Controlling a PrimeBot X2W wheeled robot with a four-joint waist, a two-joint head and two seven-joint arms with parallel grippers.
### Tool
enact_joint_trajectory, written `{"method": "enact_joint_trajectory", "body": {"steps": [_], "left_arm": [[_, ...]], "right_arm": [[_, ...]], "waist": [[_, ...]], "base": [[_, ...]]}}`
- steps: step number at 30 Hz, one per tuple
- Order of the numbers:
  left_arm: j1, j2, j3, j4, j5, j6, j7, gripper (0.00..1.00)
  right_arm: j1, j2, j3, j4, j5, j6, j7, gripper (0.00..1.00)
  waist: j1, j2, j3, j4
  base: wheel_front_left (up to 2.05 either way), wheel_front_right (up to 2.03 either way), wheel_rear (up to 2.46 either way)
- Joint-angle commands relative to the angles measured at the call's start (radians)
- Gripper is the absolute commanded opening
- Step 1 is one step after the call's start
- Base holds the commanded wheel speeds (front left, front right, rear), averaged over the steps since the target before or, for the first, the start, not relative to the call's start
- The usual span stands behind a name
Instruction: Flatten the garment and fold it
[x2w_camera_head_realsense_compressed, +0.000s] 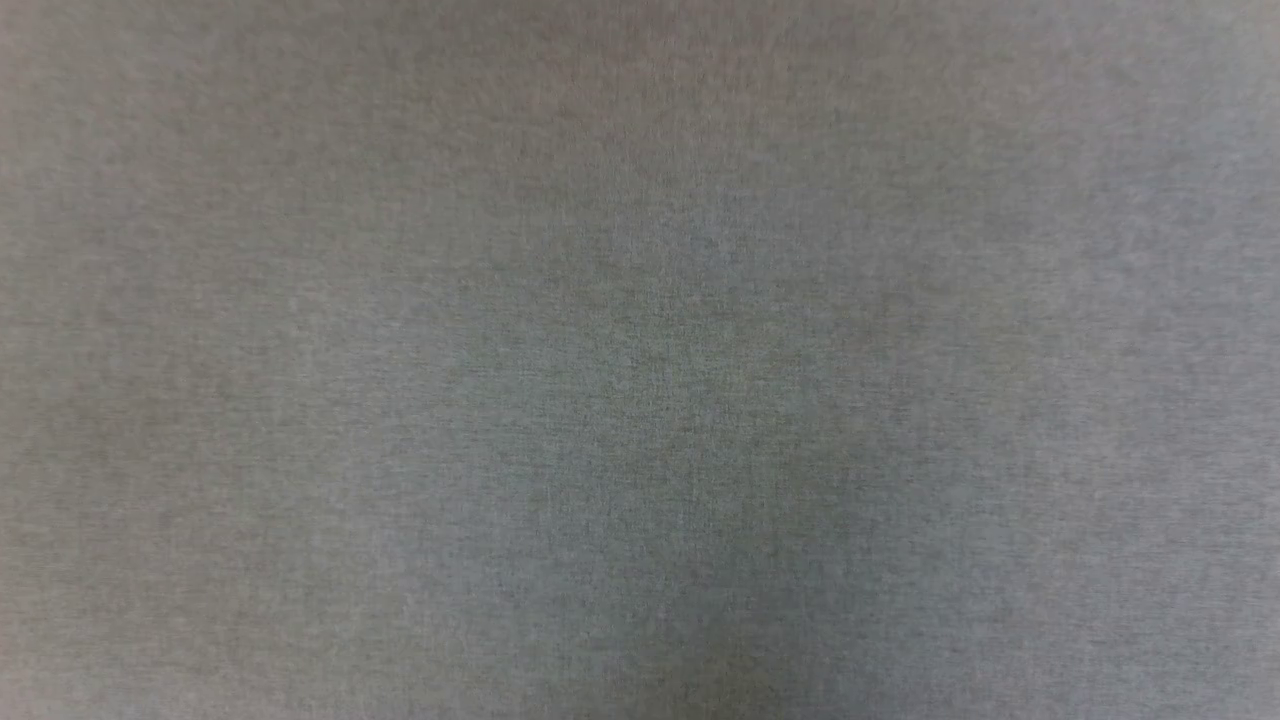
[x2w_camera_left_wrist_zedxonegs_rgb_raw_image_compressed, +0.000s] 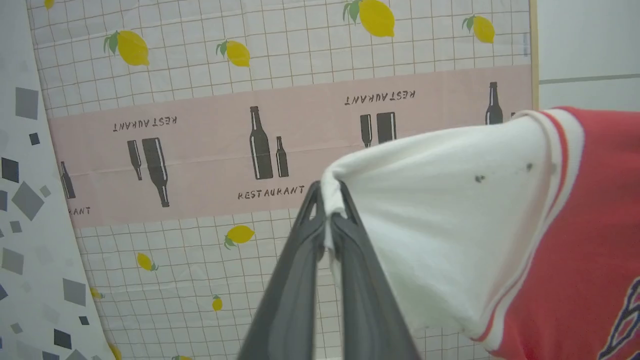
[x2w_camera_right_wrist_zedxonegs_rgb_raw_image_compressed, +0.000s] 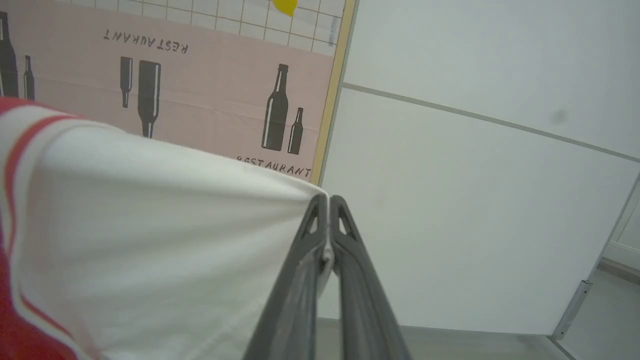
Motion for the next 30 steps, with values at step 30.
{"method": "enact_joint_trajectory", "body": {"steps": [30], "left_arm": [[1.132,0.013,-0.281,-0.073,-0.058,-0.076,-0.087,0.0]], "right_arm": [[1.098,-0.083,0.338,-0.042,0.445,-0.002,-0.023,0.0]], "waist": [[-0.0002,0.0,-0.413,0.016]], "base": [[0.0,0.0,0.0]]}}
